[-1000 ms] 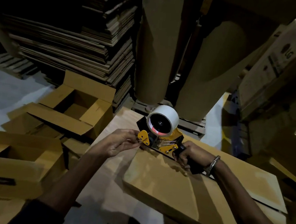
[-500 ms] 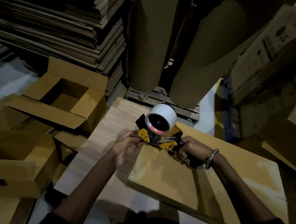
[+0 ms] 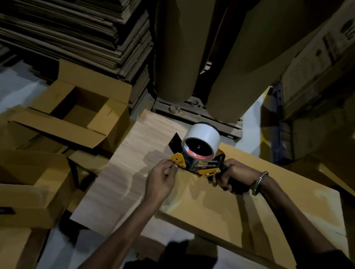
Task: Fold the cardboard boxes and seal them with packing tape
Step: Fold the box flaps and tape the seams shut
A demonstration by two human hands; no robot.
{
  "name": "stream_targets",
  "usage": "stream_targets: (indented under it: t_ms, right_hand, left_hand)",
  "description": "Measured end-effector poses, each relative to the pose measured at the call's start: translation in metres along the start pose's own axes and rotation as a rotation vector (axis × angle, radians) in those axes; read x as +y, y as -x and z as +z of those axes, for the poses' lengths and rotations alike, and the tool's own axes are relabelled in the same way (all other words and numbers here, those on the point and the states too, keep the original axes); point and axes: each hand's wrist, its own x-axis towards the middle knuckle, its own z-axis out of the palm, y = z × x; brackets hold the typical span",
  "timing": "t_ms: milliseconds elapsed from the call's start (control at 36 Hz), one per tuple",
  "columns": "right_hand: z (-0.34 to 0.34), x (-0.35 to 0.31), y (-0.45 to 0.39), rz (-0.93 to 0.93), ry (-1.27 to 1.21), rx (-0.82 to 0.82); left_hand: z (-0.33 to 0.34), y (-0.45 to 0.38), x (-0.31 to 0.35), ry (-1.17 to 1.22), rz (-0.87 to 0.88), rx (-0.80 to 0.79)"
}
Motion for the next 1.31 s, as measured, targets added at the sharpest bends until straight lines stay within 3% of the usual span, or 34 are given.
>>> stream_targets:
  t_ms: [139,194,333,583,833,972,1056,1306]
  right_hand:
    - [-0.005,0.005,-0.004,0.006,0.003,-0.024]
    - [-0.008,0.006,-0.005,0.007,0.01,-0.045]
    - [-0.012,0.002,0.0,-0.015,0.045,-0.131]
    - [-0.009,0.009,0.015,-0.057,0.16,-0.056]
    - [-0.043,0.058,0.056,-0.082,0.167,-0.029]
    - [-0.033,0.057,0.056,-0.1,0.199,0.005]
    - [-0.032,0.054,0.057,-0.095,0.205,0.008]
    - [-0.034,0.057,0.06,-0.112,0.184,-0.013]
  left_hand:
    - [-0.003,0.014,0.001,-0.102,-0.031,-0.361]
    - [-0.003,0.02,0.002,-0.148,-0.035,-0.422]
    - [-0.004,0.022,0.0,-0.139,-0.024,-0.421]
    - [0.001,0.022,-0.002,-0.189,-0.037,-0.41]
    - [0.001,0.026,0.01,-0.303,-0.035,-0.365]
    - [0.007,0.023,0.023,-0.614,0.029,-0.155]
    - [0.021,0.022,0.031,-0.611,-0.057,0.014]
    - [0.03,0.015,0.032,-0.652,-0.208,-0.029]
